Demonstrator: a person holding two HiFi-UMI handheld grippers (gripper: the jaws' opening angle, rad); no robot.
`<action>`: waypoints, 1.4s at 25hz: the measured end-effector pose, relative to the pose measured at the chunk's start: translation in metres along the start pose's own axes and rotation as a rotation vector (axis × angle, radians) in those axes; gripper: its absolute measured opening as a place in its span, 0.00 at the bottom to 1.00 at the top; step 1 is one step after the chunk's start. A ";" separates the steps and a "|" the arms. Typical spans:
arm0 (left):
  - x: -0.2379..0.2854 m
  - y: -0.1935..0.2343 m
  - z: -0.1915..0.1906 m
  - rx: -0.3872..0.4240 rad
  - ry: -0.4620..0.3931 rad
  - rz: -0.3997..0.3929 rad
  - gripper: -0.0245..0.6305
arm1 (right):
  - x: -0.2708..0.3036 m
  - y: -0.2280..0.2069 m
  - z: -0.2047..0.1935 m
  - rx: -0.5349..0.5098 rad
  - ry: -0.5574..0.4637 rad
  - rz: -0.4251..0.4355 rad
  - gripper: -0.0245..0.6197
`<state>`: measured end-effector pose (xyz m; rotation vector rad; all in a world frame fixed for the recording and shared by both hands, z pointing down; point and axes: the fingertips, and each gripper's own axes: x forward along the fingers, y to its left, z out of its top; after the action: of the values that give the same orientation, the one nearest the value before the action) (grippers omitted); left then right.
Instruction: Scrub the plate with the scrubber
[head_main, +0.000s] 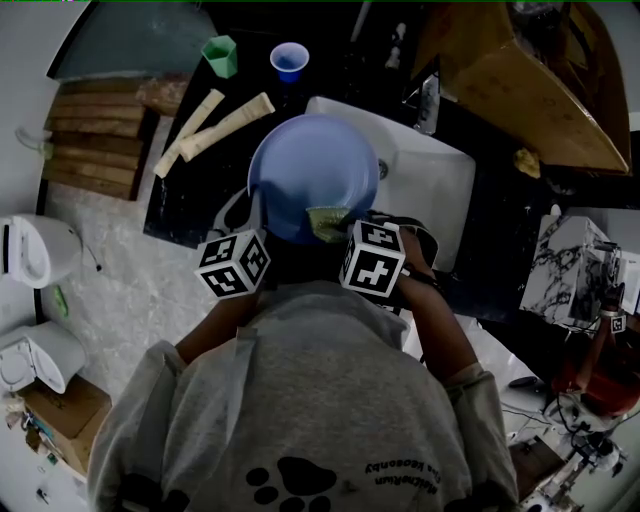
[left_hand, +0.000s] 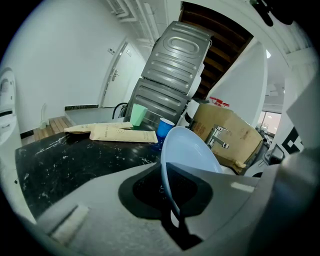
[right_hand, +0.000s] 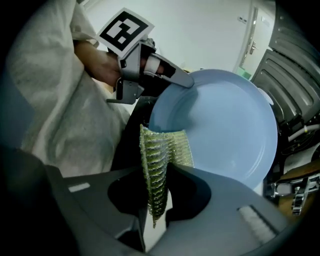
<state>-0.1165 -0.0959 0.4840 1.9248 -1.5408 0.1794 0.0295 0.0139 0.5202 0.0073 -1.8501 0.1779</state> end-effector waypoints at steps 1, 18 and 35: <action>0.000 0.000 0.000 0.000 0.000 0.001 0.07 | -0.001 0.002 0.003 0.005 -0.010 0.014 0.15; -0.005 0.001 0.000 0.006 -0.016 0.018 0.07 | -0.004 0.033 0.039 -0.009 -0.095 0.169 0.15; -0.002 0.001 -0.001 0.012 -0.002 0.009 0.07 | -0.032 0.023 0.055 0.169 -0.404 0.145 0.15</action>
<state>-0.1179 -0.0944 0.4843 1.9277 -1.5532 0.1910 -0.0161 0.0273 0.4718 0.0285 -2.2342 0.4609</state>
